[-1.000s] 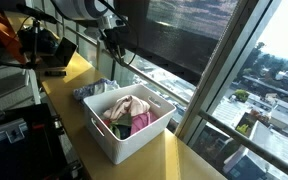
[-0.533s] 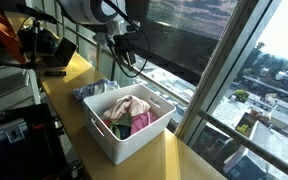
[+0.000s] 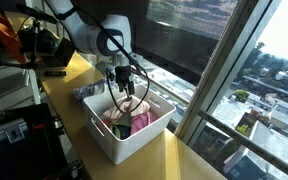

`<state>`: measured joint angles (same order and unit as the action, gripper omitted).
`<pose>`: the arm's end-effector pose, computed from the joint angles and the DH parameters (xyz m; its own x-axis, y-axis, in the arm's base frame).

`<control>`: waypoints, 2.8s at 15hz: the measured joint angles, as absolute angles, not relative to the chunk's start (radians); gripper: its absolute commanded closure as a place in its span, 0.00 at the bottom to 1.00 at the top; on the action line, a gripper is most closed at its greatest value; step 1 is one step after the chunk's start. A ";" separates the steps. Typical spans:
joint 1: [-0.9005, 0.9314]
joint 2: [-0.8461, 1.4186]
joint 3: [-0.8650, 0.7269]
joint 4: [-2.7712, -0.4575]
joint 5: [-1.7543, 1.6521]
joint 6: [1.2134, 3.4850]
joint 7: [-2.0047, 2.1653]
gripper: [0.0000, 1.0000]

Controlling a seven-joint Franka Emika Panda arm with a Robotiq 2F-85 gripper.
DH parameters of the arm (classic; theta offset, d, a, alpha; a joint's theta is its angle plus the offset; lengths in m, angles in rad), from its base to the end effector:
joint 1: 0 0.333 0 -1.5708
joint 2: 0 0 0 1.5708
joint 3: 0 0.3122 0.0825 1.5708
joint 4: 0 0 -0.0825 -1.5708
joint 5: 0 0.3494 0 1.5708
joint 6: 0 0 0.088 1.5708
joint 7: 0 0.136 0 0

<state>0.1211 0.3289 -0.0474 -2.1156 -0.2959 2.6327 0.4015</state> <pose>0.5762 0.0461 0.2696 0.9723 -0.0621 0.2254 -0.0918 -0.9881 0.1236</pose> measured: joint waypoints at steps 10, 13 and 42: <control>0.168 0.495 -0.080 -2.069 -0.292 2.670 0.429 0.55; 0.169 0.534 -0.095 -2.048 -0.284 2.670 0.428 0.77; 0.208 -0.212 0.237 -1.876 -0.225 2.333 0.363 0.98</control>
